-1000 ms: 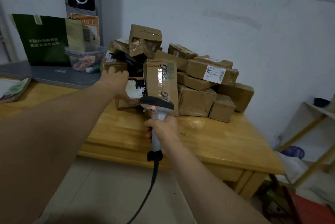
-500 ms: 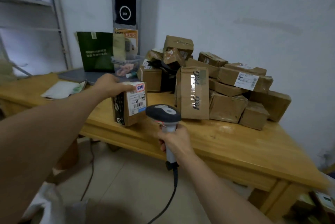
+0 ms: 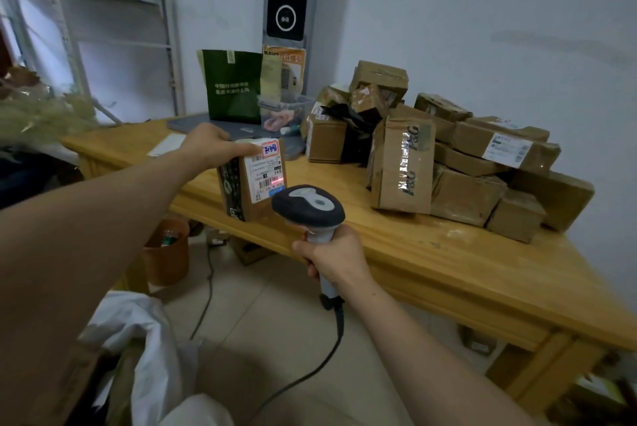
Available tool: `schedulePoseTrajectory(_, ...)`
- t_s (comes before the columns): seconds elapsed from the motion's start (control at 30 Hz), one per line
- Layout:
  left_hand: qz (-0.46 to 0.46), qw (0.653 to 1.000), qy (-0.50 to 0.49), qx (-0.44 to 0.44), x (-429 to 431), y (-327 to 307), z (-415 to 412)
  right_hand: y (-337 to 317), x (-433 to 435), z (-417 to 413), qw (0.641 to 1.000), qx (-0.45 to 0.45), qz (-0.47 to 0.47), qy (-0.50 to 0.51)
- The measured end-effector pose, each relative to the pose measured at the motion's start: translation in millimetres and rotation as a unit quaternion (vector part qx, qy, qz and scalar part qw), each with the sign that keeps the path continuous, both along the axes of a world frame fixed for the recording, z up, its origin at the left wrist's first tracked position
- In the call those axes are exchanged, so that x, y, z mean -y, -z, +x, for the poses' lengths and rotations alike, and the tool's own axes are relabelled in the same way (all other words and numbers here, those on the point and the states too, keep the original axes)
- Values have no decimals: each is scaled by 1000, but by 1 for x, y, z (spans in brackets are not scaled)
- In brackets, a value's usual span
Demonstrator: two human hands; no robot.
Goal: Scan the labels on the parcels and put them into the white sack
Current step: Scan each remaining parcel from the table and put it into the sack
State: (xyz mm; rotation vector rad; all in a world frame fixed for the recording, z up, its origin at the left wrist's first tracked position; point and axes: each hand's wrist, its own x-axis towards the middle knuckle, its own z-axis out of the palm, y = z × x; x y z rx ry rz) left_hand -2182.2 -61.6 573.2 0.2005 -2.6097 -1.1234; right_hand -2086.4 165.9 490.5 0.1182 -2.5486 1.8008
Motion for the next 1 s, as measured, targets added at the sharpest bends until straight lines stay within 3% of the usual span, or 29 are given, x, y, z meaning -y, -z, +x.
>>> schedulePoseTrajectory(0.4, 25, 1000, -9, 14, 25, 4, 19, -2, 19, 11, 1000, -1, 9, -22)
schedulePoseTrajectory(0.6, 72, 995, -32, 56, 56, 19, 35, -3, 38, 14, 989, 93, -92, -70)
schedulePoseTrajectory(0.8, 46, 977, -170, 124, 149, 108, 92, 36, 102, 29, 971, 182, -95, -120)
schedulePoseTrajectory(1.0, -15, 924, -279, 262, 221, 201, 157, 81, 170, 41, 949, 265, -62, -159)
